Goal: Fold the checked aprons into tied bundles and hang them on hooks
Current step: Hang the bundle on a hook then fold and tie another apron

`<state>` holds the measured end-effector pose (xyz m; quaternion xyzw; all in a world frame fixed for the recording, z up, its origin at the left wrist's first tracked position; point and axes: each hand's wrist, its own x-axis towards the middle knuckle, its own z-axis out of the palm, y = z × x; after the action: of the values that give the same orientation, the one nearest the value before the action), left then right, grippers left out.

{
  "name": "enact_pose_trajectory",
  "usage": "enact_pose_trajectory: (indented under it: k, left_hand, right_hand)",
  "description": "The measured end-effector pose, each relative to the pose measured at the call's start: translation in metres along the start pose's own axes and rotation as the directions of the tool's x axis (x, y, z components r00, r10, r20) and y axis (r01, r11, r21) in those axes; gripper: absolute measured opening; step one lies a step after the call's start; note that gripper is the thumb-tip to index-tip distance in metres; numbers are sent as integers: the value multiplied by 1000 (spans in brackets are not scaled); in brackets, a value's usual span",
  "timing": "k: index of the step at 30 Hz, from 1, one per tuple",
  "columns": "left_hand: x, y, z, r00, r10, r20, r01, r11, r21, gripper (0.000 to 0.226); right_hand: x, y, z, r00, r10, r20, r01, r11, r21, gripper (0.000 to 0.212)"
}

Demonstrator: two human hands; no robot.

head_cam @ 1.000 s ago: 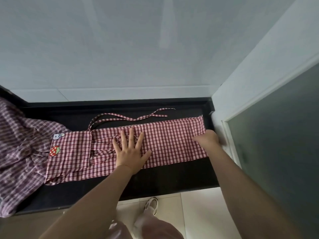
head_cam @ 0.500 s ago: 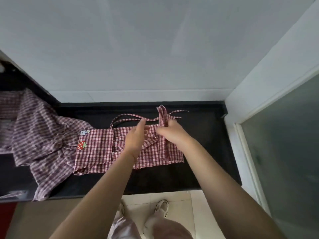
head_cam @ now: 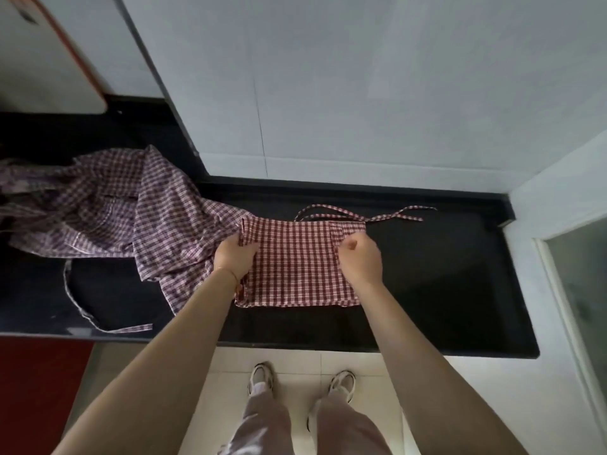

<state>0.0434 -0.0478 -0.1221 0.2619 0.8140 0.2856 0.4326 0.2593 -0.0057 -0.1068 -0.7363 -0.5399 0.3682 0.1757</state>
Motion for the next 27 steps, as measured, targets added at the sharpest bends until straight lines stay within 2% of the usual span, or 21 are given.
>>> enact_pose_trajectory:
  k: [2,4,5,7,9,10,12,14,15,17,19,20,22,24,25,27]
  left_hand:
    - [11,-12,-4,1000,19,-13,-17,992,127,48]
    - [20,-22,-3,999,41,-3,-40,982,184,43]
    - [23,-25,-3,999,43,5,-43,980,196,41]
    - [27,-30,-1,1000,29,1,-28,986,162,41]
    - [25,-32,2,998,22,-55,-14,989,151,42]
    - [22,-32,4,992,55,-111,-33,980,197,42]
    - [12,-33,8,936,297,-190,-189,879,438,47]
    - [4,-38,17,825,563,-38,-423,662,619,52]
    - [1,-41,24,790,608,80,-504,569,649,54]
    - [0,-50,37,797,551,247,-548,488,679,60]
    - [3,-63,45,841,452,295,-503,455,735,65]
    - [5,-68,47,850,430,302,-489,434,757,67]
    - [7,-77,49,851,423,312,-488,416,767,68]
    - [10,-80,50,842,441,311,-495,403,770,69]
    - [11,-81,50,839,450,306,-495,397,773,70]
    - [14,-84,49,833,457,312,-502,385,775,72]
  right_hand:
    - [3,20,9,987,12,-158,-44,979,-197,21]
    - [4,38,12,974,71,-215,-118,970,-214,31]
    - [4,44,13,970,154,-188,-179,976,-122,35]
    - [3,52,10,943,330,-36,-322,938,131,43]
    - [0,53,2,916,387,108,-401,885,236,50]
    - [-1,53,-2,914,376,156,-404,880,248,55]
    - [-2,55,-8,922,304,238,-351,917,190,74]
    - [-3,61,-12,927,209,313,-204,978,-50,105]
    - [-4,63,-14,924,178,338,-125,977,-172,118]
    - [-4,71,-17,919,123,374,-6,954,-299,130]
    - [-8,77,-15,924,80,375,57,938,-342,123]
    - [-10,81,-12,939,64,338,59,938,-341,111]
    - [-16,89,-6,985,54,165,3,944,-331,67]
    - [-26,98,-4,999,39,6,-32,878,-477,22]
    - [-32,102,-4,1000,15,-25,-26,820,-571,16]
    - [-35,111,-4,1000,9,-8,-12,742,-670,17]
